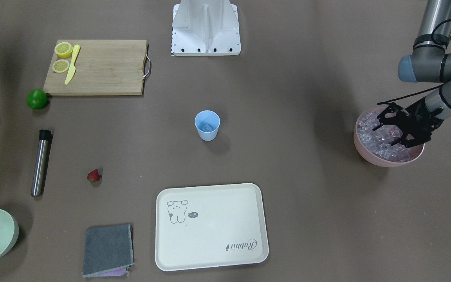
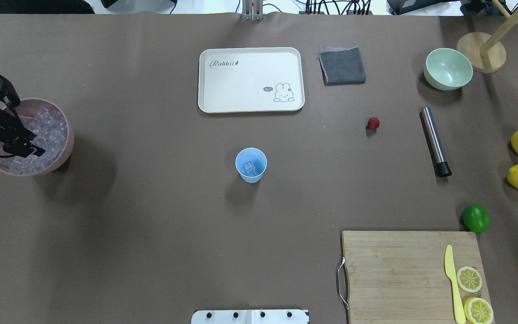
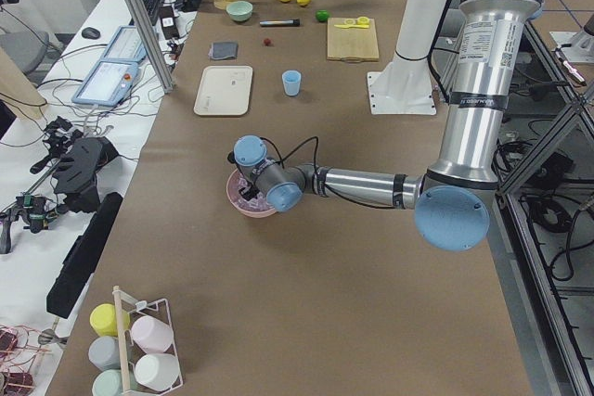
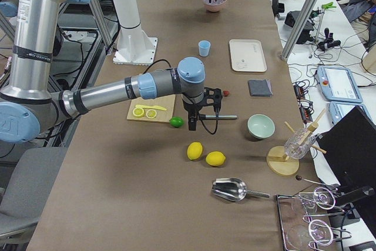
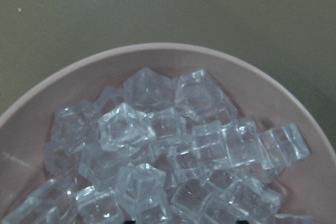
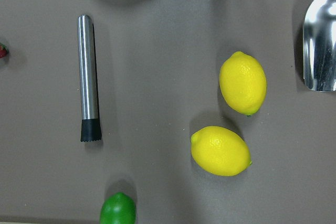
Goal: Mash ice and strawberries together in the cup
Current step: 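Lower the left gripper into the ice and grasp a cube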
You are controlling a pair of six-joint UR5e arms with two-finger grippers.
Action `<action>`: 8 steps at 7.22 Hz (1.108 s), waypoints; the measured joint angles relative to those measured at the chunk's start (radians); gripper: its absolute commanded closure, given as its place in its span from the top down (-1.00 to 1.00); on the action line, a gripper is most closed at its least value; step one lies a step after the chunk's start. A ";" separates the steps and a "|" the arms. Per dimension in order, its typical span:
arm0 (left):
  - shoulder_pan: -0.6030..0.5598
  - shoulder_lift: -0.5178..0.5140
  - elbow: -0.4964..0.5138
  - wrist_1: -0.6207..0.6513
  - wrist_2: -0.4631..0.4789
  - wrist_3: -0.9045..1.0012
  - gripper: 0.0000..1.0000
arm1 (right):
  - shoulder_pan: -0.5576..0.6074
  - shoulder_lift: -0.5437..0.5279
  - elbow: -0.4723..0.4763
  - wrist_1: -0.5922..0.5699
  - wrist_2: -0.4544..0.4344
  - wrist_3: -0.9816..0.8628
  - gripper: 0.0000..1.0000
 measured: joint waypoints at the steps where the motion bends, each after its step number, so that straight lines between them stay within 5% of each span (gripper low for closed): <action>1: 0.006 0.001 0.004 0.002 -0.003 0.002 -0.05 | 0.004 0.000 0.002 0.000 0.000 0.000 1.00; 2: 0.006 -0.002 0.006 0.013 -0.006 0.003 -0.91 | 0.007 0.000 0.003 0.000 0.000 0.001 1.00; 8: -0.106 -0.043 -0.003 0.112 -0.158 0.002 -1.00 | 0.011 0.003 0.004 0.001 0.001 0.001 1.00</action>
